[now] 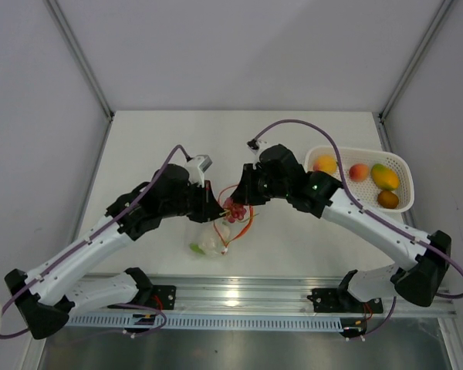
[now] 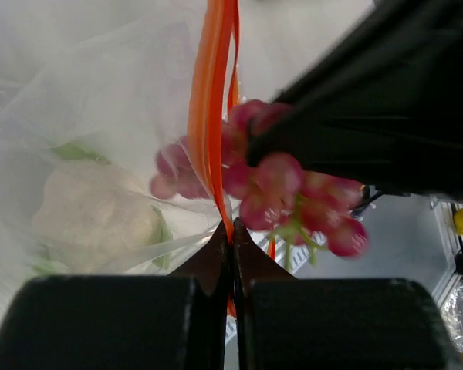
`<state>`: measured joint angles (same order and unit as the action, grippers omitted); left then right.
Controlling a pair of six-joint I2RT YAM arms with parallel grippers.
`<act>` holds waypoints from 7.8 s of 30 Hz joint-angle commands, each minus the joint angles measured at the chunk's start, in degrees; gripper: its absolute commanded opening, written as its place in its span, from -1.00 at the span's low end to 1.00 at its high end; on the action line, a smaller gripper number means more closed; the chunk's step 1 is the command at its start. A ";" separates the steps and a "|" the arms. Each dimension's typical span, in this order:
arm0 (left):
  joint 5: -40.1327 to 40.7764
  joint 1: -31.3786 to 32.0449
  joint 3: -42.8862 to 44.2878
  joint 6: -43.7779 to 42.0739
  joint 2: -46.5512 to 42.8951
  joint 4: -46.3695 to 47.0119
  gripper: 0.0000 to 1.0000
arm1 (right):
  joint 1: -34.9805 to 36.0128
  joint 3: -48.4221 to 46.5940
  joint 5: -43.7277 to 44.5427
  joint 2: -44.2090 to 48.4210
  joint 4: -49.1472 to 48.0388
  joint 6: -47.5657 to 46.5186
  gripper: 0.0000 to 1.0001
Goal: Place the food in the zip-top bag and seal the zipper
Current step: Place the fake fruit in the zipper food storage bag, then pick up the fake fruit from the bin, then place the fake fruit in the zipper food storage bag, then pick up the fake fruit from the bin, then place the fake fruit in the zipper food storage bag.
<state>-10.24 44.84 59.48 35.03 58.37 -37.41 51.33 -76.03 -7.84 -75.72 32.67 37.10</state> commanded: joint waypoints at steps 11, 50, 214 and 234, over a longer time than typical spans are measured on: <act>-1.19 -0.37 -1.30 1.54 -7.57 1.72 -0.99 | 0.61 -2.02 4.14 -3.65 -0.15 -2.47 0.82; -6.02 -0.45 0.54 -5.76 -2.91 4.63 -0.99 | -47.73 12.83 5.82 -17.70 -9.01 -7.84 0.96; -5.93 -2.04 -5.69 -2.95 -4.93 4.80 -0.99 | -41.77 16.35 6.36 5.47 -14.57 -18.99 -1.00; -5.49 -2.04 -5.34 -2.51 -5.19 4.27 -0.99 | -11.53 21.54 -26.45 16.76 -16.13 -32.00 -1.00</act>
<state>-15.44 43.31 54.08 31.57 54.33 -33.61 37.04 -54.43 -31.46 -57.56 18.13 7.31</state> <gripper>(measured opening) 0.005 0.840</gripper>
